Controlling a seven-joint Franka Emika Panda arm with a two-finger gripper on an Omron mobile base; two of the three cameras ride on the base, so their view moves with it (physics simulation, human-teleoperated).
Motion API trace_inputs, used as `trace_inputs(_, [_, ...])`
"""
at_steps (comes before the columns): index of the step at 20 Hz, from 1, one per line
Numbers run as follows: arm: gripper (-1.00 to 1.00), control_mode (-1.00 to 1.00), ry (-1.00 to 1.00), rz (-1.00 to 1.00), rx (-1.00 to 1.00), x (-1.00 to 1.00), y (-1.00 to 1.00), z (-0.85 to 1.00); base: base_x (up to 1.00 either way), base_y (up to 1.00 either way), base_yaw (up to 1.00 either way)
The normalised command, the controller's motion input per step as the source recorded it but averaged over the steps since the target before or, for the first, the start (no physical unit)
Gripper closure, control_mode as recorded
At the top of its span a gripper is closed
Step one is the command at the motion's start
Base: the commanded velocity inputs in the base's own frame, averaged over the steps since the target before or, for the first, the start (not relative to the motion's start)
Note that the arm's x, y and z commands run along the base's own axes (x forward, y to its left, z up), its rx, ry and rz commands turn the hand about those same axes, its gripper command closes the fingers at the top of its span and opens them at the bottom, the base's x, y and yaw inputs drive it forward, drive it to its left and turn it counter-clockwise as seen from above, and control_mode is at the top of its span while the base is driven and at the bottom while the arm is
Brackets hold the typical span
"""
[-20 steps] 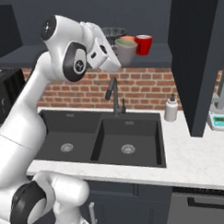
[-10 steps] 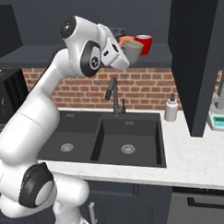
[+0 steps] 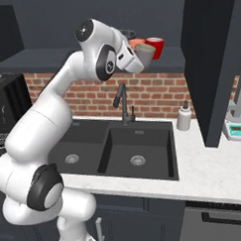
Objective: Gather all objects into one cabinet and sort the glasses and bowls to opposite sides.
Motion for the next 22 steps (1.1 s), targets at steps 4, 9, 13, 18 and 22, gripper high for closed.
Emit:
trace_inputs(4, [1.0, -1.0, 0.0, 0.06, -0.02, 0.25, -0.01, 0.0, 0.0, 0.0, 0.0])
trace_inputs(9, [1.0, -1.0, 0.0, 0.06, -0.08, 0.18, 0.0, 0.0, 0.0, 0.0, 0.0])
trace_inputs(13, [1.0, -1.0, 0.0, 0.06, -0.09, 0.24, 0.0, -0.06, 0.0, 0.0, 0.0])
trace_inputs(18, [1.0, -1.0, 0.03, 0.06, -0.09, 0.2, 0.0, -0.22, 0.0, 0.0, 0.0])
trace_inputs(22, [1.0, -1.0, 0.02, 0.03, -0.03, 0.33, -0.1, -0.22, 0.0, 0.0, 0.0])
